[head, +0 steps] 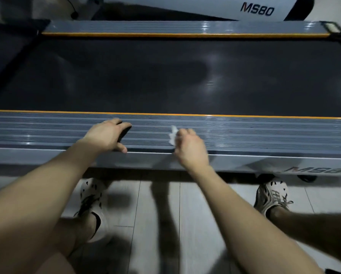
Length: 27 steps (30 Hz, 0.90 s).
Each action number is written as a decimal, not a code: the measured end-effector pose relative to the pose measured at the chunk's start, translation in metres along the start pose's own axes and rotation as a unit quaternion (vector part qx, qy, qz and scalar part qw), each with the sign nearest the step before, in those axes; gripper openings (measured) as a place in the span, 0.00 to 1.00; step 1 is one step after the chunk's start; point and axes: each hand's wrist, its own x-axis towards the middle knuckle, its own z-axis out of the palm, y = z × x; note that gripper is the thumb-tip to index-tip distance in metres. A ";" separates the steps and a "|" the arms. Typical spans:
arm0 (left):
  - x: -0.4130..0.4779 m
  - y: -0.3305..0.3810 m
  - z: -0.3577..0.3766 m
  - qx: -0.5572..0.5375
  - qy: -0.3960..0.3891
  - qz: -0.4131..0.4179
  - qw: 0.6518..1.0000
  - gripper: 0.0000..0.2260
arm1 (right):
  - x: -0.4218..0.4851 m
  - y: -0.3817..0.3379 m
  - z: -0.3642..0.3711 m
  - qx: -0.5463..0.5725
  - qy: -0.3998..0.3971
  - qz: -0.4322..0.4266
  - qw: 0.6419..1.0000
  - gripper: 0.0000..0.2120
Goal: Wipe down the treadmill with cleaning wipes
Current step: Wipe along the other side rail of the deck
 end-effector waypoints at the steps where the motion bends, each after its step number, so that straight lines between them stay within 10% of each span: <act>1: 0.002 -0.001 -0.001 0.001 0.003 0.003 1.000 0.51 | -0.006 0.036 -0.017 -0.002 0.044 0.054 0.998 0.07; 6: 0.019 0.004 -0.017 0.022 -0.016 0.016 1.000 0.64 | -0.032 0.078 -0.057 0.000 0.191 0.262 0.946 0.10; 11: 0.052 -0.005 -0.021 0.055 -0.056 0.041 0.996 0.83 | -0.014 -0.064 0.043 0.029 0.072 -0.010 0.997 0.12; 16: 0.065 -0.015 -0.014 0.058 -0.033 0.104 0.992 0.84 | -0.010 -0.081 0.048 0.049 0.038 -0.073 0.995 0.15; 27: 0.038 -0.048 -0.002 -0.019 0.007 0.160 0.987 0.79 | -0.011 0.046 -0.018 -0.016 0.199 0.239 0.950 0.10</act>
